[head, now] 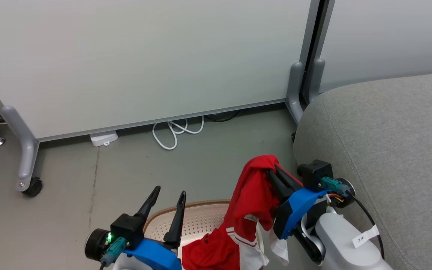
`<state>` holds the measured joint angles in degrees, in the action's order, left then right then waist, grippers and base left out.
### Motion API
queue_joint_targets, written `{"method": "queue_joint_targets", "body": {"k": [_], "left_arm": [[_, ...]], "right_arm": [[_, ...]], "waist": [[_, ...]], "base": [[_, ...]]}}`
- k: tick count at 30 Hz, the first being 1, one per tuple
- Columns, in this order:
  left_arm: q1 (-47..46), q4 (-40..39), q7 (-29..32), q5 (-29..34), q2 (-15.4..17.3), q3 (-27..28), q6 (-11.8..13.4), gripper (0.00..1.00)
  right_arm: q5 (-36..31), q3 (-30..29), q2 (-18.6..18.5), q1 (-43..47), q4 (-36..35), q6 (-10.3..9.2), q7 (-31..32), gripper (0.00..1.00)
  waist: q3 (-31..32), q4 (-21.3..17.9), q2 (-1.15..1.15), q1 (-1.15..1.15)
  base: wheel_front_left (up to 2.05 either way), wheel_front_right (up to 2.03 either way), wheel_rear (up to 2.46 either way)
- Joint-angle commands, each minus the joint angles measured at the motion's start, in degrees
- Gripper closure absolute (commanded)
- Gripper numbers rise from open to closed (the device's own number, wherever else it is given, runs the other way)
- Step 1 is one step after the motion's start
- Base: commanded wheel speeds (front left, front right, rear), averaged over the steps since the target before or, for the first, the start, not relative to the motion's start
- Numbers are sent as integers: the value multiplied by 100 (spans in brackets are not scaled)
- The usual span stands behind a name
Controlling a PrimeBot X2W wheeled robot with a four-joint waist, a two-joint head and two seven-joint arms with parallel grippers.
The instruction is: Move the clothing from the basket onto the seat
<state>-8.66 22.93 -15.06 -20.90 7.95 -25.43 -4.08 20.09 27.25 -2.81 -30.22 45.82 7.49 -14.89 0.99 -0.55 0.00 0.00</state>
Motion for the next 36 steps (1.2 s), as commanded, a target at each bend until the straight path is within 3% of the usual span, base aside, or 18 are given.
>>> {"method": "queue_joint_targets", "body": {"k": [1, 15, 36], "left_arm": [[57, -33, -17, 65, -23, 72, -42, 0], [162, -43, -17, 490, -288, 555, -228, 0], [-140, -78, -16, 701, -402, 713, -353, 0]], "right_arm": [[-47, -34, -14, 59, -49, 1, 3, 100], [-155, -179, -14, 240, -387, 1, 109, 100], [-315, -355, -12, 359, -1053, 1, 286, 100]], "waist": [[1, 1, 0, 0], [-48, -312, 0, 0], [-408, -1820, 0, 0]], "base": [[0, 0, 0], [0, 0, 0], [0, 0, 0]]}}
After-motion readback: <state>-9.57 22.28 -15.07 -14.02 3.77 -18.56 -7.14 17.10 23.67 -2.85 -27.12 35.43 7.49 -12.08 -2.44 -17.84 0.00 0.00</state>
